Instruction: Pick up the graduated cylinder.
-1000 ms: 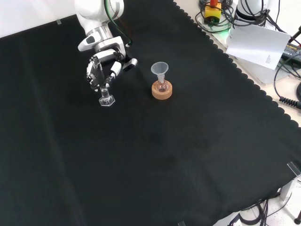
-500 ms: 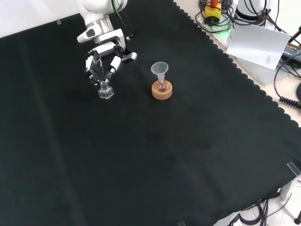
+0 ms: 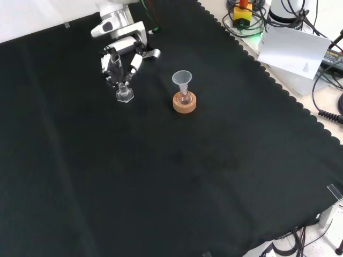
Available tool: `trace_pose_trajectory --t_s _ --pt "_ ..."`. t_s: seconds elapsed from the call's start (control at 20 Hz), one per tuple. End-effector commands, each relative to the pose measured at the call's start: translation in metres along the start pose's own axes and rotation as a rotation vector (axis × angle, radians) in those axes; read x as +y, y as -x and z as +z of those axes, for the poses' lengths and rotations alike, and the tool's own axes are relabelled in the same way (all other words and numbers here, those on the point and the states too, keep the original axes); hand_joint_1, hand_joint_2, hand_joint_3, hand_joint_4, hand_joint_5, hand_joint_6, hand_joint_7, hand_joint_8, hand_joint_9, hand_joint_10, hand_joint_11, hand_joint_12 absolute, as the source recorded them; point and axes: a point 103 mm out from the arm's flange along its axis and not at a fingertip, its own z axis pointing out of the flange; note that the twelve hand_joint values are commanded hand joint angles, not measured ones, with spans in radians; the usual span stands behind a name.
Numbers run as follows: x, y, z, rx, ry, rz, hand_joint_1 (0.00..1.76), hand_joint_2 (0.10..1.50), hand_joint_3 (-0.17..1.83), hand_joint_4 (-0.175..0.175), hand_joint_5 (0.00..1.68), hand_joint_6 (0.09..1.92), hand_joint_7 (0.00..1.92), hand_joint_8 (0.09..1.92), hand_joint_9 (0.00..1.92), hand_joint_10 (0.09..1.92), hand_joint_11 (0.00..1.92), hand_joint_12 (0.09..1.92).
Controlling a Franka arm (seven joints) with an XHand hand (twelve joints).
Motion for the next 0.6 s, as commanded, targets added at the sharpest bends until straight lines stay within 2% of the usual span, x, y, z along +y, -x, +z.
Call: trace_pose_trajectory --t_s 0.05,0.3,0.6 --pt "-0.036 -0.025 -0.020 -0.100 -0.067 0.007 1.27 1.09 0.00 -0.175 1.02 0.94 1.05 0.92 1.44 0.09 1.24 0.76" --pt "-0.066 -0.041 -0.039 -0.166 -0.097 0.016 1.27 1.09 0.00 -0.175 1.03 0.92 1.06 0.91 1.45 0.09 1.25 0.75" --pt "-0.110 -0.049 -0.066 -0.231 -0.118 0.042 1.27 1.09 0.00 -0.175 1.03 0.92 1.06 0.90 1.45 0.09 1.25 0.75"
